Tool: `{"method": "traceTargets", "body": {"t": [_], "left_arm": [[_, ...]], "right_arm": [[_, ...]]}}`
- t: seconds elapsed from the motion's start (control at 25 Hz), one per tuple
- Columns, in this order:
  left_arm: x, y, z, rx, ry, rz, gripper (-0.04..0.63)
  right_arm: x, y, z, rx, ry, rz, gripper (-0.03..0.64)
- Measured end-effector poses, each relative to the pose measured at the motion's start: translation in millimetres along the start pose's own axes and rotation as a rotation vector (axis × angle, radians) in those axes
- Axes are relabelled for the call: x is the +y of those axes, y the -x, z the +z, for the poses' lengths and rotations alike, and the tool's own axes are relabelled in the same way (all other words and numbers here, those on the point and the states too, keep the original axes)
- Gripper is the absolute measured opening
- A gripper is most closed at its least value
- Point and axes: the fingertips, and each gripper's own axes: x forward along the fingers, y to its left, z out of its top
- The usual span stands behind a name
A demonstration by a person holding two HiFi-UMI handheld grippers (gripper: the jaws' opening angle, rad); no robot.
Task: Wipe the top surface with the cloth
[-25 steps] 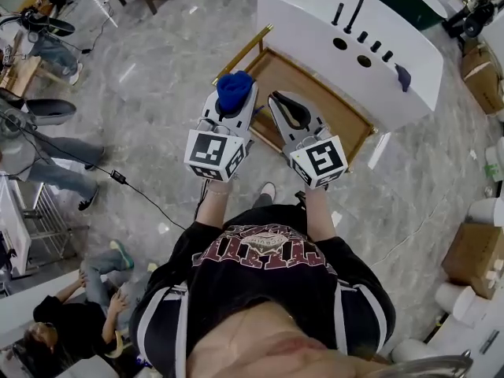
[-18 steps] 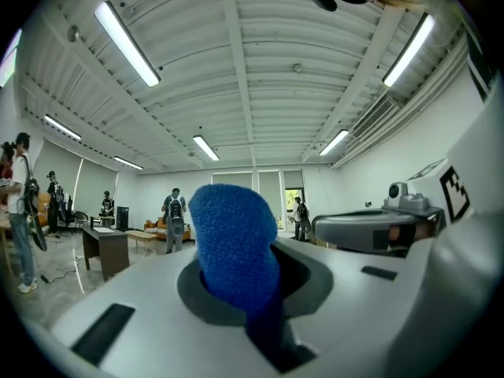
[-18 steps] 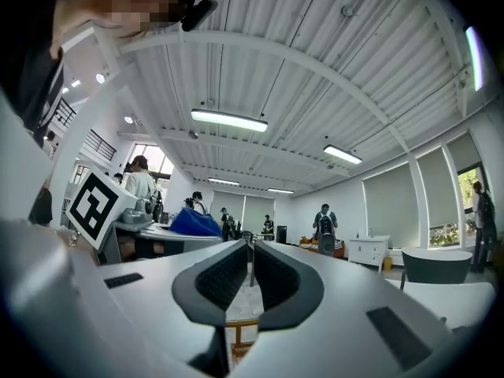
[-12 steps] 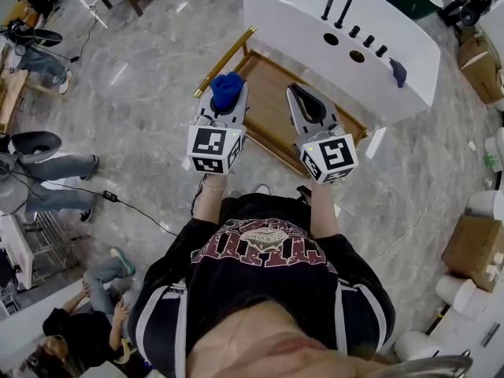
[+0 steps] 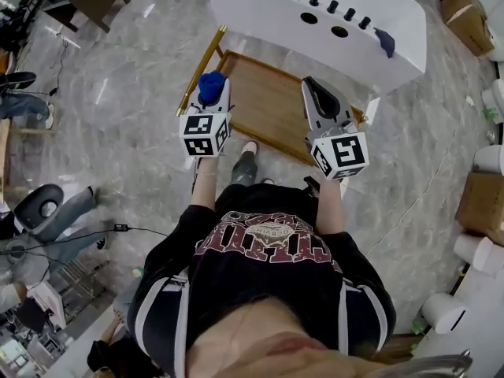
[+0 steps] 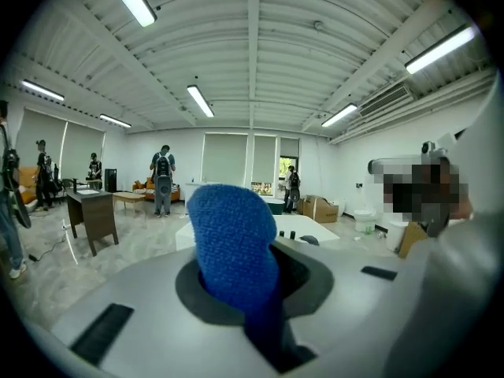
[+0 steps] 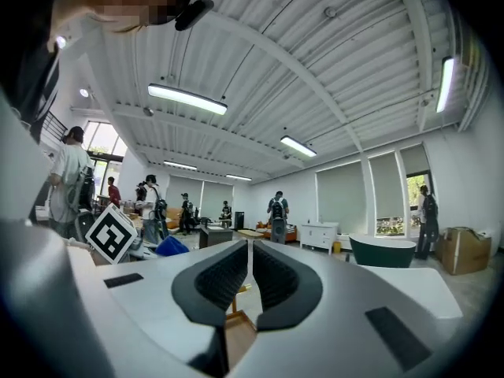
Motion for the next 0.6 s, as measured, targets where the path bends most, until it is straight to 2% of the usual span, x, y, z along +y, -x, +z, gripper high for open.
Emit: {"method": "traceTargets", "body": {"t": [0.24,0.6], "left_arm": [[37,-82,-21,0.094,0.027,-0.069,0.092],[60,-161,-45,0.192,0.018,-0.157,0.092]], "right_arm": [[-48,-49,-13,0.027,0.003,-0.138,0.018],[-73,-108,-49,0.110,-0.034,-0.213,0.018]]}}
